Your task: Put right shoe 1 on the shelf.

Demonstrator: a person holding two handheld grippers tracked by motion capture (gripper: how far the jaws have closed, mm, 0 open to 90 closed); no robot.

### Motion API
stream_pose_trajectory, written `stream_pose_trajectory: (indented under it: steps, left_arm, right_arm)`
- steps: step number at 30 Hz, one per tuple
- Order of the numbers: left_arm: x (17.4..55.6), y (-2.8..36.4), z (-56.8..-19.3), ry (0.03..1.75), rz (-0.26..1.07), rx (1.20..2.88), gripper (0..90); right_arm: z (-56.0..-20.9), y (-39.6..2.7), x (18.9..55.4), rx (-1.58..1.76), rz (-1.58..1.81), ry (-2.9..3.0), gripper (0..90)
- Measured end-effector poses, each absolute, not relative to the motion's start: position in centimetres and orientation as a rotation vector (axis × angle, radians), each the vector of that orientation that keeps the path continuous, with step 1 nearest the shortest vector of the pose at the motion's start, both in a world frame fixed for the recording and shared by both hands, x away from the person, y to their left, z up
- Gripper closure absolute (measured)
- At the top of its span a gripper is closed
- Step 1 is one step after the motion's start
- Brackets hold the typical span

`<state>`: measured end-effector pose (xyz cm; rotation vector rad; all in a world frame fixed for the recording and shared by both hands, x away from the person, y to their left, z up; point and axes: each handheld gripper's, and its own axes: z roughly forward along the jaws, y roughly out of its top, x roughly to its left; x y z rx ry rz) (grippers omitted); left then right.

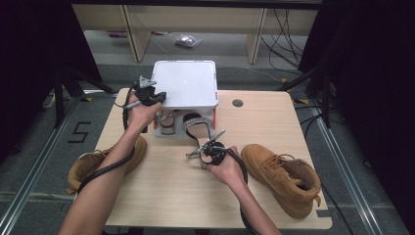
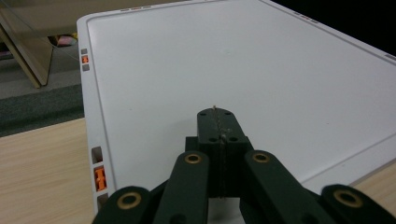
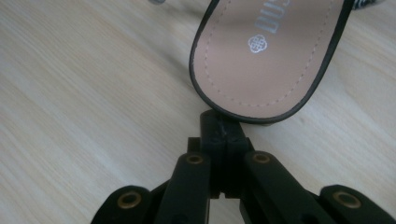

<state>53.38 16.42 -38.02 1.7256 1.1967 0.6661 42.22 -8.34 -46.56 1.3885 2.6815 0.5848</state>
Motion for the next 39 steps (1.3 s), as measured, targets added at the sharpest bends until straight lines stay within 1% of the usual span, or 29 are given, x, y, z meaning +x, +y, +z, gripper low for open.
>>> stream_pose_trajectory:
  steps: [14, 15, 17, 39]
  left_arm:
    - [53.4, 16.4, -38.0, 1.197, 0.666, 1.725, 89.5]
    - [53.4, 16.4, -38.0, 1.197, 0.666, 1.727, 89.5]
    - [53.4, 16.4, -38.0, 1.197, 0.665, 1.727, 89.5]
    - [53.4, 16.4, -38.0, 1.197, 0.665, 1.725, 89.5]
  right_arm:
    - [-46.2, -5.9, 43.6, 1.354, 0.668, 2.672, 90.0]
    - [-46.2, -5.7, 43.6, 1.397, 0.660, 2.666, 90.0]
    - [-46.0, -5.7, 43.9, 1.350, 0.689, 2.669, 90.0]
    - [-44.7, -5.2, 46.4, 1.390, 0.723, 2.519, 90.0]
